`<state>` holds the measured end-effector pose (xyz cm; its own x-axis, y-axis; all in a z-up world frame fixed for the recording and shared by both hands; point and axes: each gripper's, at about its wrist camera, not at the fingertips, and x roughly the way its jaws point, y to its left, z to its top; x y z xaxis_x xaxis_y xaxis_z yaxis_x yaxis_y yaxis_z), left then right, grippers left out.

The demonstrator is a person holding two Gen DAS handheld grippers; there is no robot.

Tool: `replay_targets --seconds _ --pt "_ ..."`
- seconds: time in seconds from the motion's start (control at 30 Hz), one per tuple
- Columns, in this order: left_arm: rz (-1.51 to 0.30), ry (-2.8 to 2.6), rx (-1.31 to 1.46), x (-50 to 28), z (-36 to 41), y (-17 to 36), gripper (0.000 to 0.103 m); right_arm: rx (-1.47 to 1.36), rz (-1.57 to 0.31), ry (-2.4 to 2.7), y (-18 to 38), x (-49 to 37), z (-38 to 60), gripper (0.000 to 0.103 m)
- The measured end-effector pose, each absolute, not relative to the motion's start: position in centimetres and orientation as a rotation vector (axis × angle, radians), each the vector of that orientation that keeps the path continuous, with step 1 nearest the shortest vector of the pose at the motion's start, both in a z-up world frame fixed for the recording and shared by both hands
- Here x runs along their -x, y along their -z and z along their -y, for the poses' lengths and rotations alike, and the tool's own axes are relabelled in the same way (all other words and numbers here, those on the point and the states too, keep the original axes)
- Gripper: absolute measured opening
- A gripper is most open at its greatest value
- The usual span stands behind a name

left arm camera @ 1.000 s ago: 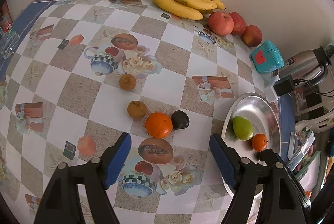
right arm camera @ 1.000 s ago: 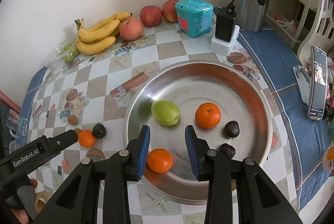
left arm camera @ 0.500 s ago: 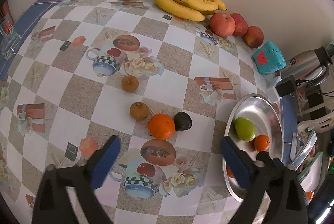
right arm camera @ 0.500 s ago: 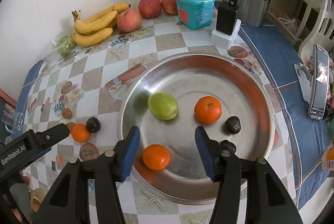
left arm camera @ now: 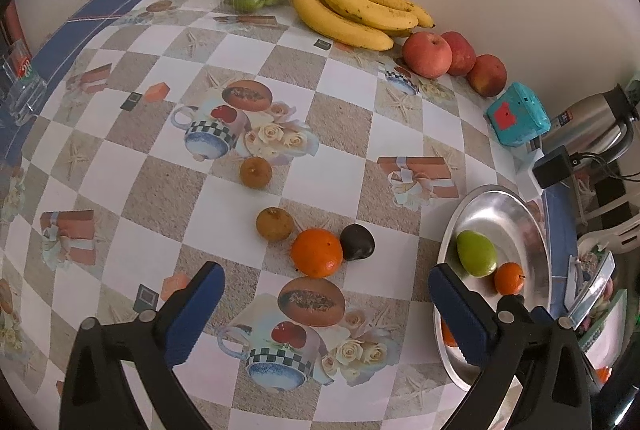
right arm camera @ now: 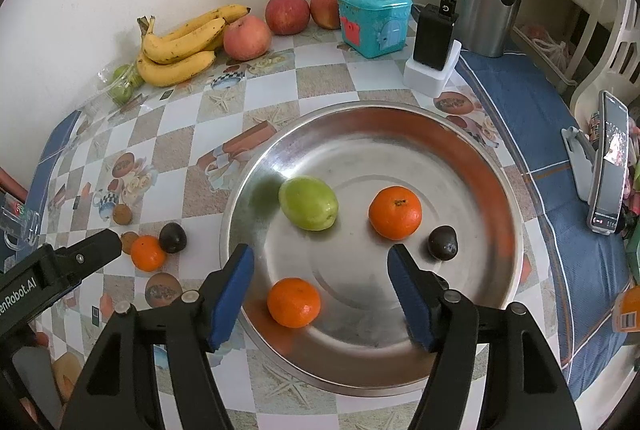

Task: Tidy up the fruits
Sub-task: 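Withdraw both open tools from the tray toward the fruit cluster, then grasp a small brown fruit with the left tool while the right tool grasps a dark fruit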

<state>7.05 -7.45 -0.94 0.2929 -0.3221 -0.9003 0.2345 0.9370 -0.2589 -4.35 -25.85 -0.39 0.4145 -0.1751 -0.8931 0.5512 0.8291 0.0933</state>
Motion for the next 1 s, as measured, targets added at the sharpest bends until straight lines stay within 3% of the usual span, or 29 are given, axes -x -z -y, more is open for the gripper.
replay_targets --seconds 0.23,0.33,1.0 --pt "-1.212 0.371 0.074 -7.0 7.5 0.8 0.103 -0.402 -1.049 0.482 0.4 4.4 25.9 0.071" --pt "-1.206 0.367 0.06 -7.0 7.6 0.8 0.103 -0.391 -1.051 0.488 0.4 4.4 25.9 0.103" --pt "-1.173 0.345 0.006 -8.7 5.3 -0.1 0.103 -0.384 -1.021 0.488 0.7 4.2 25.4 0.103"
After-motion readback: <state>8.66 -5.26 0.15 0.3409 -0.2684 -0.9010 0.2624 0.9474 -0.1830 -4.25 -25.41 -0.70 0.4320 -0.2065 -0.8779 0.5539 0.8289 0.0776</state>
